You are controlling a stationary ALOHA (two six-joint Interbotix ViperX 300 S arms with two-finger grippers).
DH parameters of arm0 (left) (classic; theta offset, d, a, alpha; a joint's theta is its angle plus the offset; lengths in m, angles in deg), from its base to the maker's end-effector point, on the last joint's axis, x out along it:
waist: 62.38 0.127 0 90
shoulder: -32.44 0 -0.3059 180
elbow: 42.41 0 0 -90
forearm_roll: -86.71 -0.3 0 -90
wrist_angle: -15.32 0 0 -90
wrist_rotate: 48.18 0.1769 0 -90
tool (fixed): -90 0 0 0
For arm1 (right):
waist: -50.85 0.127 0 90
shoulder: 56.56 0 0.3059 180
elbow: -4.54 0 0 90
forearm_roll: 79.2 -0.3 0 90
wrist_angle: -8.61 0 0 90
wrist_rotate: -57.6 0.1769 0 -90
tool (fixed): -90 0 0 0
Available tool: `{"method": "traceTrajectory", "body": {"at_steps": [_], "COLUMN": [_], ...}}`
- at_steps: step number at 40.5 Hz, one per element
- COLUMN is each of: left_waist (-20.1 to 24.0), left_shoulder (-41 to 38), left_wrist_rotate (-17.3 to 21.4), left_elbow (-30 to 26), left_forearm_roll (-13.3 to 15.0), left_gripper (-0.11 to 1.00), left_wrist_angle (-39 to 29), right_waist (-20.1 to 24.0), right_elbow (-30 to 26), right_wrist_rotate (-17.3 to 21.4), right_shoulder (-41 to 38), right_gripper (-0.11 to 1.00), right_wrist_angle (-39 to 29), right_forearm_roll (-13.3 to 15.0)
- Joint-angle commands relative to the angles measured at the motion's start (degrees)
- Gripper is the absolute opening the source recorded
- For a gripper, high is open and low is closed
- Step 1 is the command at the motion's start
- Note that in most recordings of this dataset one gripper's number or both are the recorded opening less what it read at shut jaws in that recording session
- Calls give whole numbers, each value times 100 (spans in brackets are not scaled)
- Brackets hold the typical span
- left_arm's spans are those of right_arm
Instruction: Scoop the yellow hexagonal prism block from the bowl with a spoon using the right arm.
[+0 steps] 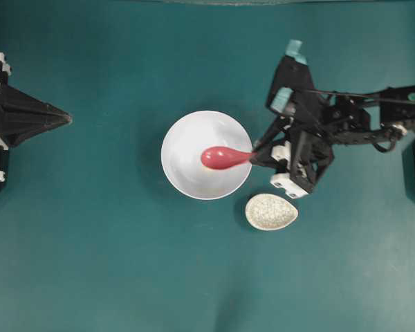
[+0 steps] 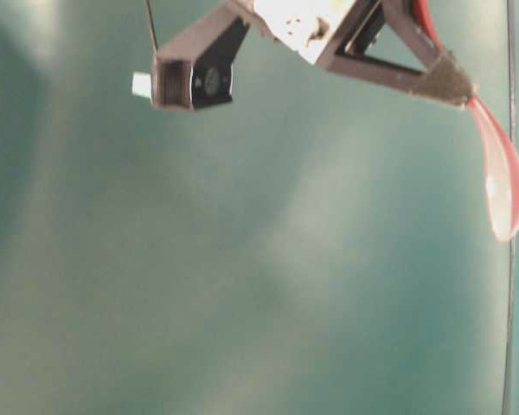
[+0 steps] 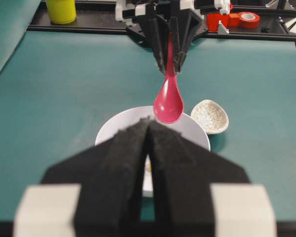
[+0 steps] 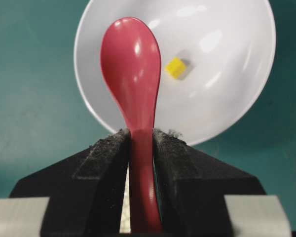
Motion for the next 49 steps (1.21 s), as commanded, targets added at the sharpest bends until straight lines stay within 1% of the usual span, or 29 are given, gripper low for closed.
{"method": "traceTrajectory", "body": {"at_steps": [1,3,10,19,24,28,32,35,39,49], "left_waist": [18,9,9,18,18,18,35,70,105,149], "left_shoulder": [-53,-35,9,9,9,9,9,9,18,18], "left_wrist_rotate": [-9,9,9,0,26,26,26,26,26,26], "left_elbow": [-149,-158,-167,-167,-185,-202,-202,-202,-202,-202], "left_forearm_roll": [-18,-18,-18,-18,-18,-18,-18,-18,-26,-26], "left_gripper": [-1,-1,-1,-1,-1,-1,-1,-1,-1,-1], "left_wrist_angle": [18,18,-79,-202,-193,-202,-193,-202,-202,-202], "right_waist": [-105,-149,-308,-325,-325,-325,-334,-334,-334,-334], "right_elbow": [-387,-510,-1055,-1740,-2092,-2338,-2575,-2698,-2821,-2900], "right_wrist_rotate": [97,158,404,422,519,686,940,1055,1081,1090], "right_shoulder": [-70,-132,-501,-984,-1213,-1371,-1512,-1582,-1661,-1890], "right_gripper": [23,23,23,23,23,23,23,23,23,23], "right_wrist_angle": [-299,-466,-1397,-2575,-3146,-3568,-4043,-4307,-4544,-4579], "right_forearm_roll": [9,9,44,88,132,255,439,545,606,659]}}
